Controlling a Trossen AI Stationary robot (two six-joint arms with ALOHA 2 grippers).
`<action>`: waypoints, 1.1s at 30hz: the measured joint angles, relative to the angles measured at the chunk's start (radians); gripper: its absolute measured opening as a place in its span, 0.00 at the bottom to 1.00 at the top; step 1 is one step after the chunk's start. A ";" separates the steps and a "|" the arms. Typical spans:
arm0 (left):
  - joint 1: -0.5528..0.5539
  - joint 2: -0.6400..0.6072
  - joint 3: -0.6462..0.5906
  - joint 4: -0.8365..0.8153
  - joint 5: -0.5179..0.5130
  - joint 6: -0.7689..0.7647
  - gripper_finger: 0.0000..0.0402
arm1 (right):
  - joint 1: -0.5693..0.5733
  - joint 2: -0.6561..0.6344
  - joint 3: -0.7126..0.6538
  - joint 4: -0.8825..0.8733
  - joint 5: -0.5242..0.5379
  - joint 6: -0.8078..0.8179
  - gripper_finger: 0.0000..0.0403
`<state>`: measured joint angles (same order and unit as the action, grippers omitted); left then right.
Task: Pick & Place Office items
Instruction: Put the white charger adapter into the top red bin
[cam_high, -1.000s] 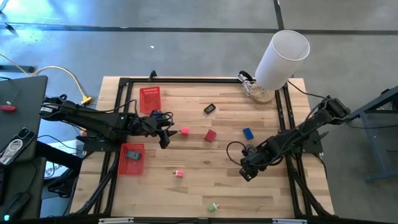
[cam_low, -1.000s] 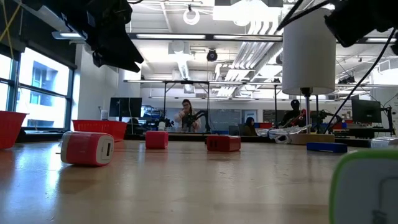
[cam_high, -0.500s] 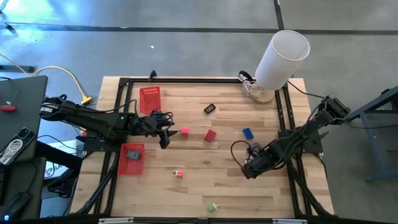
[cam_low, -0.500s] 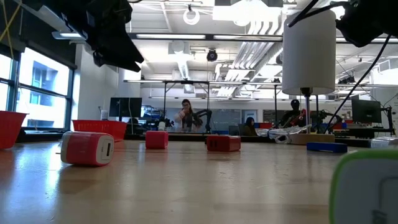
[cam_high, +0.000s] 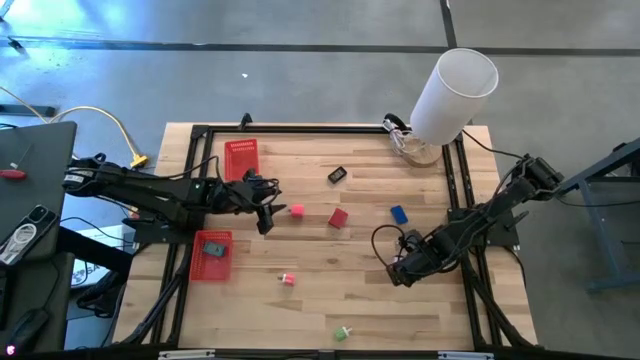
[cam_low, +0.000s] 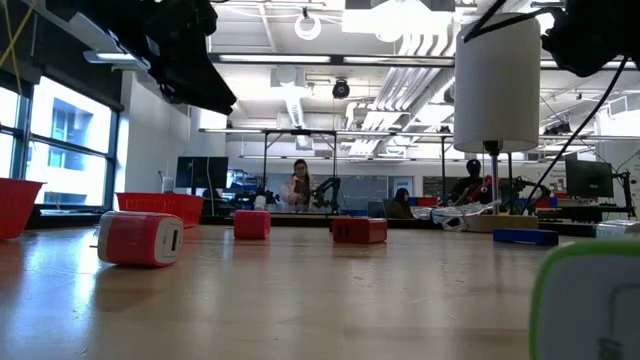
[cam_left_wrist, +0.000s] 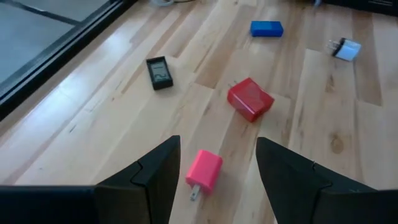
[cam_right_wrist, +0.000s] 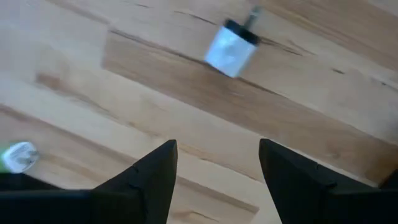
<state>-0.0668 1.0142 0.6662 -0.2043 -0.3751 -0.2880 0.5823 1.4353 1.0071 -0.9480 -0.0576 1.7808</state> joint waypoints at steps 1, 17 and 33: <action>0.008 0.000 0.000 0.000 0.000 0.016 0.51 | 0.000 0.000 0.000 0.015 -0.003 -0.001 0.53; 0.091 0.001 0.000 -0.009 0.012 0.119 0.51 | -0.002 0.000 0.000 0.085 -0.163 0.175 0.53; 0.042 0.143 0.000 -0.004 0.013 0.107 0.51 | -0.014 0.010 0.000 0.063 -0.026 0.306 0.53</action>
<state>-0.0246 1.1572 0.6662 -0.2080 -0.3618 -0.1810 0.5681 1.4452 1.0072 -0.8854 -0.0836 2.0865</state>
